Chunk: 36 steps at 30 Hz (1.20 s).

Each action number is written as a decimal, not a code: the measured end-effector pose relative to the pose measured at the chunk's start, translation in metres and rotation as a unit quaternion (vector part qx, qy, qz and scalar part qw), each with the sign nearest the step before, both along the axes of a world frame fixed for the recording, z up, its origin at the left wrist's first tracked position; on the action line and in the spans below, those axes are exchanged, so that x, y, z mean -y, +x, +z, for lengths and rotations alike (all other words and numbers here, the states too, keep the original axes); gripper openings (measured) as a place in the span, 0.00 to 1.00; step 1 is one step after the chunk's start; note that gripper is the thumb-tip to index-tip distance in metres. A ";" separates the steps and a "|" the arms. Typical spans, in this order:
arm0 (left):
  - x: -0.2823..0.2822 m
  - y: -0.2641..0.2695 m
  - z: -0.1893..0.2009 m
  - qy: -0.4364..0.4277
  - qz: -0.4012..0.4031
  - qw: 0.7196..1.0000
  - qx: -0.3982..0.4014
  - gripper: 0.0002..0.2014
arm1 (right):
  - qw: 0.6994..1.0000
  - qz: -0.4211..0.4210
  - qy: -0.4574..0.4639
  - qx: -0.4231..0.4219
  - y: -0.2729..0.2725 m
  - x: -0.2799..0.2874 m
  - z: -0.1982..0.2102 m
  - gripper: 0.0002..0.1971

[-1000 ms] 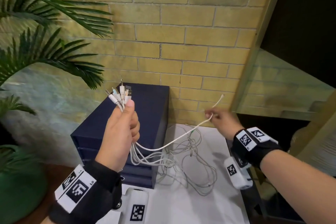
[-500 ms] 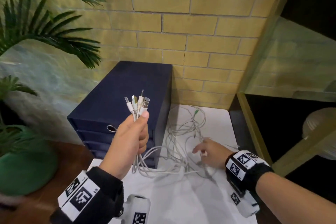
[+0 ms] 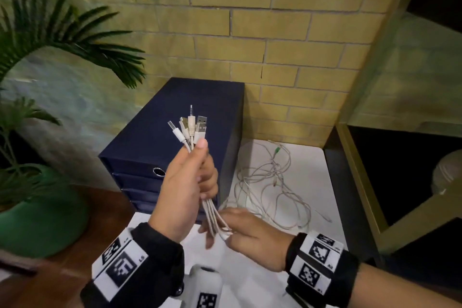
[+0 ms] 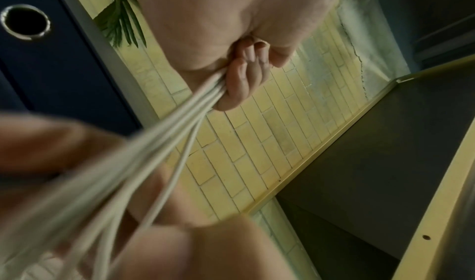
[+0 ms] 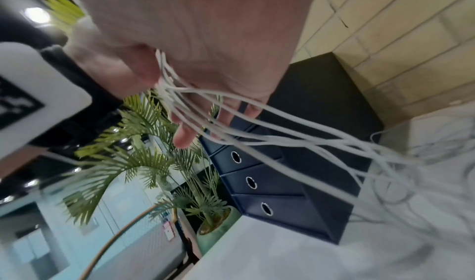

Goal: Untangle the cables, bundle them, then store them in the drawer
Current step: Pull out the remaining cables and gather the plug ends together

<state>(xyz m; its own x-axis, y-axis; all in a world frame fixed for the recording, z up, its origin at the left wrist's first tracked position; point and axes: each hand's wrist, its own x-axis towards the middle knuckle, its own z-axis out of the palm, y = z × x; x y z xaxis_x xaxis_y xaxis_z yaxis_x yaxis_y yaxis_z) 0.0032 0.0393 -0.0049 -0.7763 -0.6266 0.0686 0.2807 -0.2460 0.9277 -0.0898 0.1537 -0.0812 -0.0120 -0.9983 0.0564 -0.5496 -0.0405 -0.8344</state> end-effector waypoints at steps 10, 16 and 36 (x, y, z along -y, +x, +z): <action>0.003 0.008 0.013 -0.035 0.027 0.999 -0.004 0.15 | 0.932 -0.066 0.075 -0.348 -0.064 0.008 -0.018 0.11; 0.013 0.023 0.026 -0.055 0.057 0.997 -0.012 0.20 | 0.867 -0.203 0.190 -0.413 -0.131 -0.006 -0.016 0.12; 0.014 0.016 0.023 -0.055 0.067 0.996 -0.035 0.23 | 0.882 -0.409 -0.146 -0.182 -0.160 0.000 0.060 0.08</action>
<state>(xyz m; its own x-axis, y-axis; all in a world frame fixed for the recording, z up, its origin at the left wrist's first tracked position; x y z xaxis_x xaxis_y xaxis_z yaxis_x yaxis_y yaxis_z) 0.0191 0.0252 0.0184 -0.6778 -0.7092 0.1939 0.3687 -0.0998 0.9242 -0.2493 0.1540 -0.0208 -0.6502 -0.6064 0.4577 -0.7235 0.3104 -0.6166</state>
